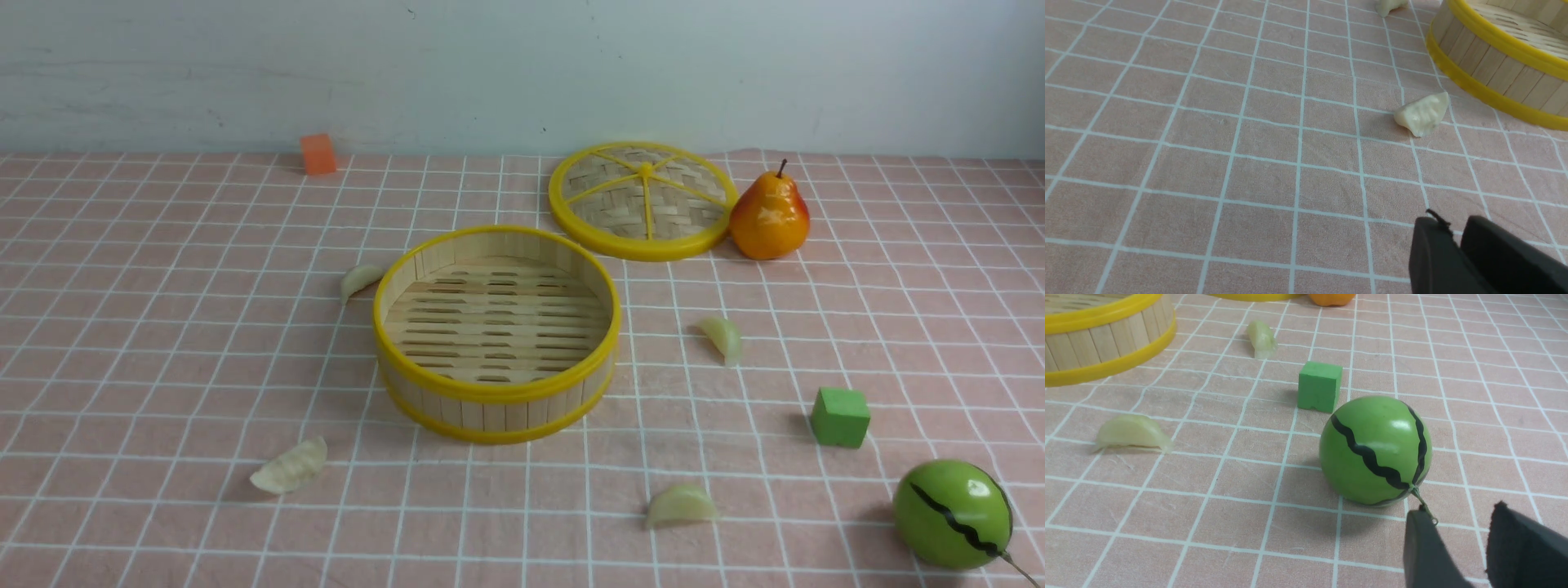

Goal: Put the dumplings into the steamer on the table with the pink tablecloth.
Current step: 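Reach for and grasp a dumpling on the table with the left gripper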

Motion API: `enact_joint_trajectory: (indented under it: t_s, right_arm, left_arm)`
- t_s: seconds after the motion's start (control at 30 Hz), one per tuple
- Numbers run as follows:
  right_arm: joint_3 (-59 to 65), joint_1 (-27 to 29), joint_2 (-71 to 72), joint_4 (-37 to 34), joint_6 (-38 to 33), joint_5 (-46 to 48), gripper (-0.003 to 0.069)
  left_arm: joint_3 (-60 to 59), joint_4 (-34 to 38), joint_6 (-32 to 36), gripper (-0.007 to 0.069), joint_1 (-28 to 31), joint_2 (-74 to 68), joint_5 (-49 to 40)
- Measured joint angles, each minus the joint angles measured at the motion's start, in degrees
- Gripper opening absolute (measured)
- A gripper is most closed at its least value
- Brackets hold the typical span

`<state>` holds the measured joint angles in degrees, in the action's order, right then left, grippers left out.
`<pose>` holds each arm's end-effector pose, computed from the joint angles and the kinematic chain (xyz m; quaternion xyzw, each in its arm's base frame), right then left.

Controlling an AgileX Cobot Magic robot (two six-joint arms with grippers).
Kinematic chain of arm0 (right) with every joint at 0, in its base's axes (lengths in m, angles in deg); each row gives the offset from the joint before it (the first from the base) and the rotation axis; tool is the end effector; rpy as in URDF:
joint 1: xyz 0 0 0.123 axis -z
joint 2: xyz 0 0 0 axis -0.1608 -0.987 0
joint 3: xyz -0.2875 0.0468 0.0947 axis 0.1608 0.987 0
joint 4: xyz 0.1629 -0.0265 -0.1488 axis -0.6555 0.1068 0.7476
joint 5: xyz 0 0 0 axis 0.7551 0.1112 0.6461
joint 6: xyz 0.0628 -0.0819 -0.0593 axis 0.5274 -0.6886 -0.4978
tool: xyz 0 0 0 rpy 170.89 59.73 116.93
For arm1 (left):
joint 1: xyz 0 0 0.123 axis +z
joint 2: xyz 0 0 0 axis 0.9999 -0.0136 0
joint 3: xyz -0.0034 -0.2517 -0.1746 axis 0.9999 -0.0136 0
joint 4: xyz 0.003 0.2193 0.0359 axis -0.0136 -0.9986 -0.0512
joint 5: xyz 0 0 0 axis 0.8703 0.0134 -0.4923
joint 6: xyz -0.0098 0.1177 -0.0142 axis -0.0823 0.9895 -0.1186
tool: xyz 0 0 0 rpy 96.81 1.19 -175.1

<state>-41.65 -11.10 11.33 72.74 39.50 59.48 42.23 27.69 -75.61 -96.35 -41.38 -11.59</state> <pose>0.0275 0.0039 0.1656 -0.0187 0.8044 0.0209 0.5935 0.0269 -0.0019 0.1587 -0.0583 0.8120 -0.1056 0.5710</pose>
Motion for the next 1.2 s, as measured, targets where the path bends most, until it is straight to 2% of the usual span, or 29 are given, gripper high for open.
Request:
enact_joint_trajectory:
  t_s: [0.33,0.57,0.7,0.73,0.77,0.9,0.93,0.97,1.07,1.13,1.2]
  right_arm:
    - [0.0,0.0,0.0,0.16,0.0,0.0,0.0239]
    - [0.41,0.0,0.0,-0.67,0.0,-3.66,0.0239]
    - [0.52,0.0,0.0,-1.33,0.0,-16.02,0.0239]
    - [0.52,0.0,0.0,-1.33,0.0,-16.68,0.0239]
    - [0.52,0.0,0.0,-1.33,0.32,-21.79,0.0239]
    - [0.52,0.0,0.0,-1.75,4.71,-34.48,0.0239]
    - [0.52,0.0,0.0,-1.78,5.09,-34.48,0.0239]
    - [0.52,0.0,0.0,-1.98,8.42,-40.83,0.0239]
    - [0.52,0.0,0.0,-2.17,11.46,-48.07,0.0238]
    - [-0.11,0.0,-0.14,-2.22,12.55,-49.4,0.0221]
    - [-2.58,0.0,-1.37,-2.46,13.23,-48.14,0.0178]
  left_arm:
    - [0.0,0.0,0.0,0.011,0.0,0.0,0.4]
    - [0.0,0.0,0.0,0.0111,0.0,0.0,7.25]
    - [0.0,0.0,0.0,0.0113,0.0,0.0,18.01]
    - [0.0,0.06,0.0,0.0113,0.0,0.0,18.6]
    - [0.0,0.11,0.0,0.0113,0.0,0.0,23.44]
    - [0.0,0.17,0.0,0.0119,0.0,0.0,34.21]
    - [0.0,0.17,0.0,0.012,0.0,0.0,35.33]
    - [0.0,0.31,-1.56,0.0122,0.0,0.0,40.99]
    - [0.0,1.84,-7.49,0.0123,0.0,0.0,50.81]
    - [1.82,2.86,-11.48,0.0116,0.0,0.0,51.7]
    - [6.29,2.48,-13.15,0.0081,0.0,-0.99,47.73]
